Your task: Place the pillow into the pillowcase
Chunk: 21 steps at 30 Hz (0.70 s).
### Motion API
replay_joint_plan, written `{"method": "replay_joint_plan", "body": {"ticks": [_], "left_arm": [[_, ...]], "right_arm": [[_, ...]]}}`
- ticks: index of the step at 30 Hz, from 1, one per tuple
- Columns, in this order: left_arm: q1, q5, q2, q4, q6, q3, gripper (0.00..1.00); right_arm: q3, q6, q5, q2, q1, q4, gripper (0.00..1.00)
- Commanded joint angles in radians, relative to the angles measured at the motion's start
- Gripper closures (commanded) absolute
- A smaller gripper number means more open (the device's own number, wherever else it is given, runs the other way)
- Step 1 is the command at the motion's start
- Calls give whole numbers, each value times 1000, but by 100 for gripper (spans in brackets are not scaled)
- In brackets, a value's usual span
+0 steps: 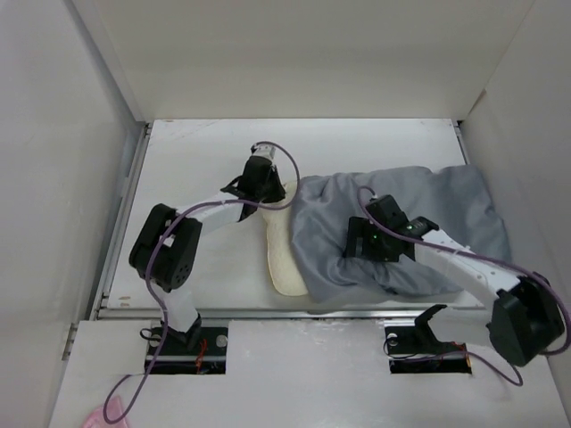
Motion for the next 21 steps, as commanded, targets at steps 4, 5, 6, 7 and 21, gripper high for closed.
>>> {"method": "replay_joint_plan", "body": {"ticks": [4, 5, 6, 7, 21], "left_arm": [[-33, 101, -290, 27, -81, -323, 100], [-49, 100, -358, 27, -81, -352, 100], [-81, 85, -394, 13, -101, -379, 100], [-98, 100, -426, 13, -127, -434, 100], [-310, -139, -854, -262, -182, -387, 0]], "right_arm": [[157, -87, 39, 292, -37, 221, 1], [189, -119, 39, 326, -37, 235, 1], [260, -144, 39, 361, -46, 254, 1], [297, -169, 39, 425, -46, 287, 1], [758, -440, 262, 511, -89, 217, 1]]}}
